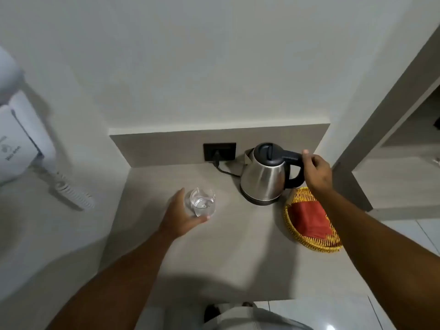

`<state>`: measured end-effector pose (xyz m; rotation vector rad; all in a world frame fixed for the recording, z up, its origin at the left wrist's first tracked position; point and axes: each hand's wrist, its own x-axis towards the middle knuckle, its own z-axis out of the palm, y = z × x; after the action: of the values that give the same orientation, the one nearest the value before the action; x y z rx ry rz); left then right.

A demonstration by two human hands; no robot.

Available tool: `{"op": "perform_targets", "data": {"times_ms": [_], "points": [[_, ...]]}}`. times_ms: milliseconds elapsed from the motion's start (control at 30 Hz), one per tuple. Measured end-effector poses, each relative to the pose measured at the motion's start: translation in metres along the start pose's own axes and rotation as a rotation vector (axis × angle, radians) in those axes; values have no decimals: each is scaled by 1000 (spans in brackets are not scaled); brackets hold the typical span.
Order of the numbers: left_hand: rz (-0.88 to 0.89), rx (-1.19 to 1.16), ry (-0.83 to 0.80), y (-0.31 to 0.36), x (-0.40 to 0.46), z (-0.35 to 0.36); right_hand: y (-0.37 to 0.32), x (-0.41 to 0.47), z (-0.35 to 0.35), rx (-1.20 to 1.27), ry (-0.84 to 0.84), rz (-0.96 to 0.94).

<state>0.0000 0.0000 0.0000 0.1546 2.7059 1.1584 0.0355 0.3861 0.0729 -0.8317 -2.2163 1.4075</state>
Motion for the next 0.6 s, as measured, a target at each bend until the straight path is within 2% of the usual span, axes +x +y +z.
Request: {"op": "perform_targets", "data": {"times_ms": [67,167,400,600], "points": [[37,-50,66,1,1,9,-1,2,2,75,44,62],[45,-144,75,5,0,22,-4,5,8,126,76,134],[-120,-277,136,8,11,42,-6,16,17,68,24,190],[-122,-329,195,5,14,46,-8,23,24,29,57,204]]}}
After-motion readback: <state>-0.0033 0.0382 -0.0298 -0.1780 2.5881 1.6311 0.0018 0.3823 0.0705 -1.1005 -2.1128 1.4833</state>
